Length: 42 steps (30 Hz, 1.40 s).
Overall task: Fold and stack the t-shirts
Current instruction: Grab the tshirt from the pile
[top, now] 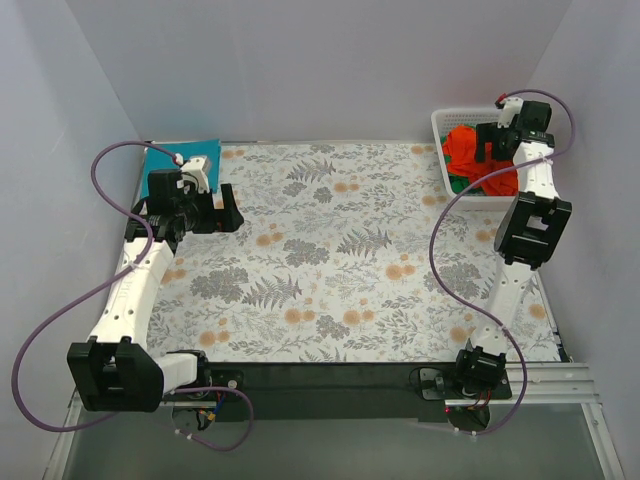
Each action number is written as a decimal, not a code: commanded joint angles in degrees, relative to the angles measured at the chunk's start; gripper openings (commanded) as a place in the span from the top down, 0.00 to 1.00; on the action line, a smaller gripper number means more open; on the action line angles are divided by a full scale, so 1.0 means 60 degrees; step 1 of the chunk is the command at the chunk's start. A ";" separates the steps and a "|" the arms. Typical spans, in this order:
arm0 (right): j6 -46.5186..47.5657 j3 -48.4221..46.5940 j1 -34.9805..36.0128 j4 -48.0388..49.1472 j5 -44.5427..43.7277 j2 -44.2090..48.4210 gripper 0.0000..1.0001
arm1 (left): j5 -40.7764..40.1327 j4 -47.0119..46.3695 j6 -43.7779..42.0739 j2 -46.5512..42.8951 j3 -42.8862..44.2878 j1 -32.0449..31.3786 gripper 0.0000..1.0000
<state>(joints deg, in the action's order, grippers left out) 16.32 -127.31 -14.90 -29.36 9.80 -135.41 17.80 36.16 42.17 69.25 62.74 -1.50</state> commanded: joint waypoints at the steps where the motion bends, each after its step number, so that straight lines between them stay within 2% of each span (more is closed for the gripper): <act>1: -0.0258 0.0021 0.0007 0.1100 0.0270 -0.0091 0.02 | 0.0051 0.0257 -0.0173 0.0044 0.0236 0.0030 0.02; 4: -0.0273 0.0036 0.0007 0.1115 0.0212 -0.0282 0.03 | 0.0065 0.0301 -0.0188 0.0118 0.0324 0.0030 0.02; 5: -0.0244 0.0036 -0.0008 0.1115 0.0226 -0.0297 0.15 | 0.0065 0.0287 -0.0188 0.0147 0.0354 0.0030 0.02; 7: -0.0200 0.0167 -0.0022 0.1100 0.0256 -0.0181 0.32 | 0.0094 0.0286 -0.0130 0.0176 0.0383 0.0030 0.02; 8: -0.0200 0.0240 -0.0022 0.1115 0.0386 -0.0078 0.49 | 0.0152 0.0301 -0.0129 0.0205 0.0398 0.0030 0.02; 10: -0.0171 0.0503 -0.0051 0.1100 0.0606 0.0258 0.67 | 0.0182 0.0301 -0.0129 0.0264 0.0471 0.0030 0.02; 11: -0.0142 0.0592 -0.0052 0.1086 0.0651 0.0405 0.86 | 0.0182 0.0287 -0.0173 0.0279 0.0558 0.0030 0.02; 13: -0.0141 0.0739 -0.0066 0.1056 0.0797 0.0858 0.99 | 0.0153 0.0301 -0.0232 0.0294 0.0646 0.0030 0.02; 23: -0.1209 0.0988 -0.0286 0.0954 0.2598 0.3875 0.99 | 0.0124 0.0082 -0.0232 -0.0175 0.0559 0.0030 0.02; 31: -0.2117 0.0315 -0.0286 0.1524 0.4426 0.5737 0.99 | 0.0021 -0.0065 -0.0232 -0.0512 0.0442 0.0030 0.02; 35: -0.3447 0.0358 -0.0271 0.2737 0.5279 0.6571 0.99 | -0.0212 -0.0094 -0.0159 -0.0512 0.0544 0.0030 0.02; 42: -0.5618 0.0636 0.0109 0.5942 0.5998 0.7803 0.99 | -0.0462 -0.0182 -0.0071 -0.0600 0.0749 0.0030 0.02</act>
<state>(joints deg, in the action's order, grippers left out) -8.86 -123.17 -15.51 -9.13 42.13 -92.77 16.47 35.77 41.56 67.68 65.32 -1.50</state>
